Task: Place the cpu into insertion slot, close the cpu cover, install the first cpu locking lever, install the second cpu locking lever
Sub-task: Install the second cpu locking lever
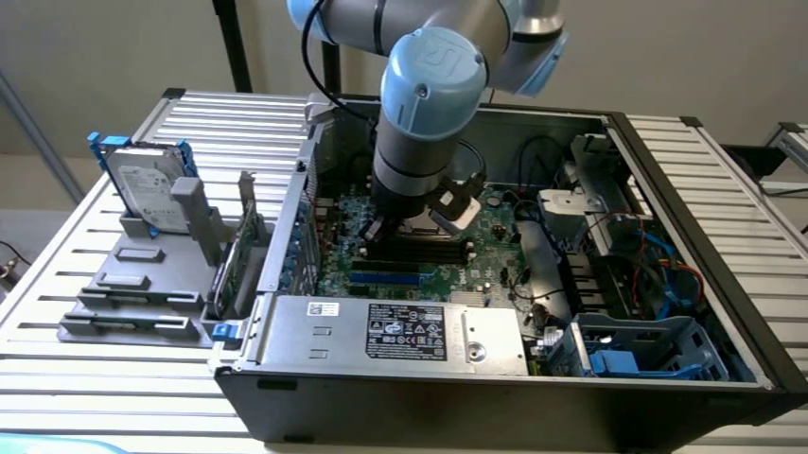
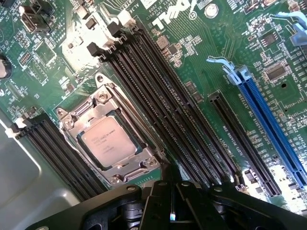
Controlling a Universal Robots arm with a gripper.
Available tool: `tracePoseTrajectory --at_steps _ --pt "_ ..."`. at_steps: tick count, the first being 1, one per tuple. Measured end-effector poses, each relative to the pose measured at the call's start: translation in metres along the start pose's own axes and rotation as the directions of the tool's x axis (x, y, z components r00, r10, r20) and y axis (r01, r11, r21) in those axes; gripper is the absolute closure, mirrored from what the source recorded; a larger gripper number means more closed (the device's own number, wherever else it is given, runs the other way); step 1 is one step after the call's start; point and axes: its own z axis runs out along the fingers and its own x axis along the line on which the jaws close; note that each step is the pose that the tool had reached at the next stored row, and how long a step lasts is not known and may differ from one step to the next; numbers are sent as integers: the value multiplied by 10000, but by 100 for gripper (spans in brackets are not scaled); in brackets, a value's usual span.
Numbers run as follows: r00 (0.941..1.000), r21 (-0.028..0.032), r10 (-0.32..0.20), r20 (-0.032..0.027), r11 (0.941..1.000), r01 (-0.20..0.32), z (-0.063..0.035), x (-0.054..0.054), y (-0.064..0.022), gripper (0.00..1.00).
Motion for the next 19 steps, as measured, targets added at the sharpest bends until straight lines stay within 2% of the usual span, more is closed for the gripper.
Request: tracePoseTrajectory --at_steps 3,7,16,19 --pt "10000 -29 4 41 10000 -4 -2 0 0 89" --pt "10000 -29 3 33 10000 -3 -32 10 -9 89" --pt "10000 -31 5 40 10000 -5 -203 40 -72 89" --pt "10000 -31 3 39 10000 -3 -224 39 -87 89"
